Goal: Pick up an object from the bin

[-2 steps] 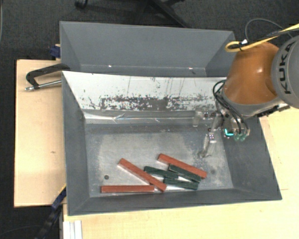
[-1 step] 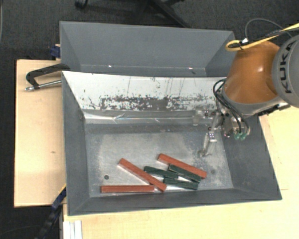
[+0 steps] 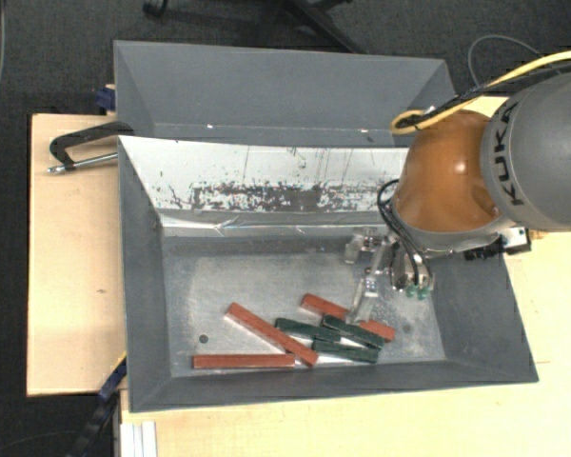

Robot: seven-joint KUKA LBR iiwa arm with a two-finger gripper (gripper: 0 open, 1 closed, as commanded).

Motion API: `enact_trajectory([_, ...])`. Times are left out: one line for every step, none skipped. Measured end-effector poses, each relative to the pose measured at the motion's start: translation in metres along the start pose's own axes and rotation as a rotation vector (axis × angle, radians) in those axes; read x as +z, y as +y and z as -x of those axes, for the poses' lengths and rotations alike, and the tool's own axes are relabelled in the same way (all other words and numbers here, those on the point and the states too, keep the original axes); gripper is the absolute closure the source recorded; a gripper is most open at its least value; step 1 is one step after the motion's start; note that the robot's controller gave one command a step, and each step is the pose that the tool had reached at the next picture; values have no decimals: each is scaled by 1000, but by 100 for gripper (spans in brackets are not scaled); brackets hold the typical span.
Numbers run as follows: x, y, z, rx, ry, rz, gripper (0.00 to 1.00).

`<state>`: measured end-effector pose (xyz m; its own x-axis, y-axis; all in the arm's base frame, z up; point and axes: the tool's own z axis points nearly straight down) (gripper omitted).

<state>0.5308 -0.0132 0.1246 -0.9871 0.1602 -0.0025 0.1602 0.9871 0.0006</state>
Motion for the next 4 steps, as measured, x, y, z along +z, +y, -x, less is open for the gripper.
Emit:
enact_trajectory([2,27,-16,0,1,2,0])
enact_trajectory([10,35,-21,178,4,0,0])
enact_trajectory([56,61,-38,141,6,0,0])
enact_trajectory([54,49,-35,294,1,1,100])
